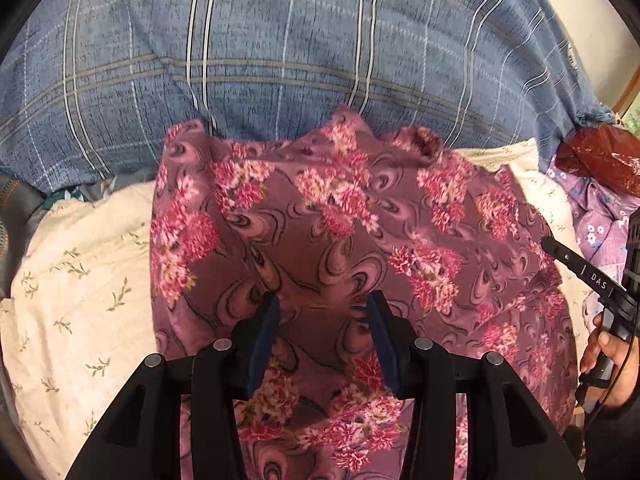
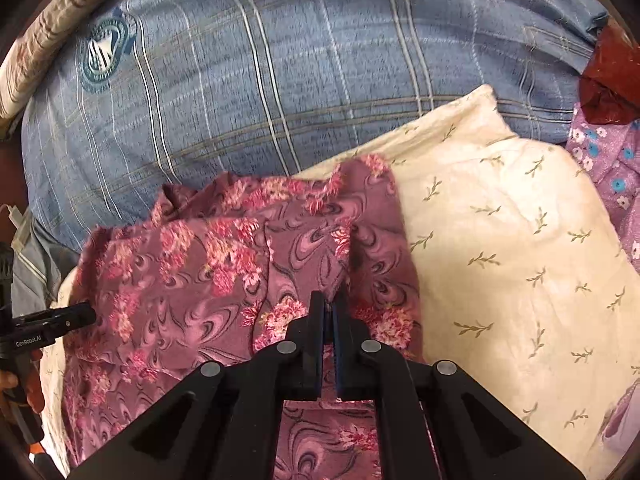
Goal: Fold small clothes
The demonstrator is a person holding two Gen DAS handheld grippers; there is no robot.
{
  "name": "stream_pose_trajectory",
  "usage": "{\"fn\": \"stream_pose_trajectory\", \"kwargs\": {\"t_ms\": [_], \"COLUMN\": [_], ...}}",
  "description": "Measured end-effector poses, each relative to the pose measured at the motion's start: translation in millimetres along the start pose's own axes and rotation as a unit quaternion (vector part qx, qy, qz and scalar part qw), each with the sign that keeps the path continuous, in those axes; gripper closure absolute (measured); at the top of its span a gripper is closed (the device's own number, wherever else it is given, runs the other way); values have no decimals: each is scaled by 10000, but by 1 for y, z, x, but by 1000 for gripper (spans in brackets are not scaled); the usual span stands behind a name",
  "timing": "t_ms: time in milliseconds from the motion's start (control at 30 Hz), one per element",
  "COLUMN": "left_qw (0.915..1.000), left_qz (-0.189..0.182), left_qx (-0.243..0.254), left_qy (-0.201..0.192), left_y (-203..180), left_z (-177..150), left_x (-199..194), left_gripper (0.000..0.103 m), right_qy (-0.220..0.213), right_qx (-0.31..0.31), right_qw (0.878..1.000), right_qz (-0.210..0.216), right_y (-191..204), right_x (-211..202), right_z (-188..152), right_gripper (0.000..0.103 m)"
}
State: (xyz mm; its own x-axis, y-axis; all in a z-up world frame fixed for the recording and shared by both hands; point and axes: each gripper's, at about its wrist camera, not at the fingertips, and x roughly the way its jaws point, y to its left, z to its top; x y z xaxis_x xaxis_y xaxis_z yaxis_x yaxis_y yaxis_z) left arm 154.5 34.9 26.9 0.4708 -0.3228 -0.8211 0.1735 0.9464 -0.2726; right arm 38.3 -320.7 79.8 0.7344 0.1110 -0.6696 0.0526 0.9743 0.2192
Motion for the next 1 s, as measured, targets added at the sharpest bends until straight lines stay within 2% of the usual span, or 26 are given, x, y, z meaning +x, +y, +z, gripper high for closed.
{"fn": "stream_pose_trajectory", "kwargs": {"t_ms": [133, 267, 367, 467, 500, 533, 600, 700, 800, 833, 867, 933, 1000], "left_qw": [9998, 9997, 9997, 9997, 9998, 9999, 9997, 9993, 9990, 9988, 9985, 9979, 9978], "left_qz": [9, 154, 163, 146, 119, 82, -1, 49, 250, 342, 411, 553, 616], "left_qx": [137, 81, 125, 177, 147, 96, -37, -245, -346, -361, -364, -326, -246], "left_qy": [-168, 191, 96, 114, 78, -14, -230, -279, -117, -33, 47, 89, -65], "left_y": [0, 6, 8, 7, 8, 11, 18, 30, 40, 42, 43, 45, 46], "left_z": [-1, -10, -16, -15, -12, -9, 1, 16, 21, 21, 21, 15, 10], "left_x": [-10, 15, 20, 14, 9, 3, -9, -11, 2, 9, 17, 28, 29], "left_gripper": [58, 58, 58, 58, 58, 58, 58, 58, 58, 58, 58, 58, 57], "right_qy": [-217, 158, 268, 229, 164, 39, -72, 29, 497, 681, 793, 756, 677], "right_qx": [127, 140, 41, 130, 120, 88, 110, 192, 95, -10, -189, -572, -675], "right_qw": [9996, 9995, 9992, 9994, 9995, 9996, 9997, 9998, 9987, 9977, 9964, 9941, 9927], "right_qz": [-92, -248, -290, -218, -236, -276, -227, -48, -46, -37, -229, -525, -742], "right_y": [-6, -14, -17, -19, -19, -20, -21, -24, -18, -13, -7, 2, 2], "right_x": [-18, 5, 19, 10, 6, 0, -3, 10, 44, 56, 64, 68, 69], "right_z": [-4, -19, -26, -20, -16, -11, 0, 17, 28, 27, 26, 23, 23], "right_gripper": [101, 100, 99, 83, 69, 60, 57, 57, 59, 67, 72, 86, 93]}}
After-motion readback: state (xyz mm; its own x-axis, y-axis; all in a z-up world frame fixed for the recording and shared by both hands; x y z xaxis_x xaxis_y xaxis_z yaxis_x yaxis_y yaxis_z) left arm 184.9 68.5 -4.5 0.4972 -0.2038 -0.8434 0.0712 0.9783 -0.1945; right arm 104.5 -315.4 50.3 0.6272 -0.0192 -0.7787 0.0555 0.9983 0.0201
